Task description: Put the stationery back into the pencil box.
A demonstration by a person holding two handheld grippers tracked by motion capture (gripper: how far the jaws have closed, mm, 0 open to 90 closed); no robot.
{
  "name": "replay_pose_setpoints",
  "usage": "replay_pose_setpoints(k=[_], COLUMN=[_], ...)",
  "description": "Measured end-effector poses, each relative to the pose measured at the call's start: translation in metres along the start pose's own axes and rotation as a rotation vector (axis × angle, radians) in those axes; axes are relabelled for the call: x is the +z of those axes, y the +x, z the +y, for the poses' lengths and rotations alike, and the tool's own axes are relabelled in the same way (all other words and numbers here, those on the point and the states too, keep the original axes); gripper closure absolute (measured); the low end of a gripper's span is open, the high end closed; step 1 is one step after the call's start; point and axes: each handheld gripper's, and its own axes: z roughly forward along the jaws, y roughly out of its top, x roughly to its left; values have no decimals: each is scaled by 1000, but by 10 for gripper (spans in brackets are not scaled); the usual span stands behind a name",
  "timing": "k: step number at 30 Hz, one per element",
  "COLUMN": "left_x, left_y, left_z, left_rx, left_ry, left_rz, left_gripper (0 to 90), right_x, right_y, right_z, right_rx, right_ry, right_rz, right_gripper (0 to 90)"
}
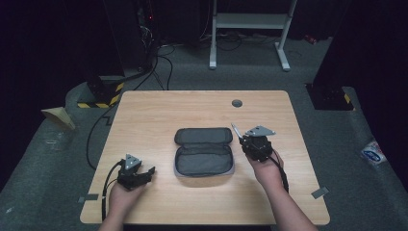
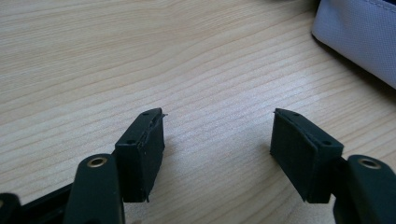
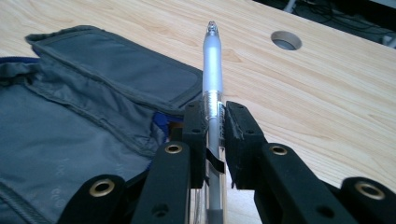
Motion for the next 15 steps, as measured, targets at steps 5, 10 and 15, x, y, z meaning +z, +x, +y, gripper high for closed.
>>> replay_pose_setpoints(k=[5,10,15], left_x=[0,0,0], left_y=[0,0,0], left_z=[0,0,0], left_rx=[0,-1,-2], left_ry=[0,-2,-3], left_rz=[-1,1,1], left_gripper=[350,350,350], right_x=[0,4,8], right_y=[7,16,24], right_z=[3,3,5], right_rx=[-29,-51,-66], right_ry=[-11,-4,-4], right_rz=[19,42,67], right_gripper=[785,785,785])
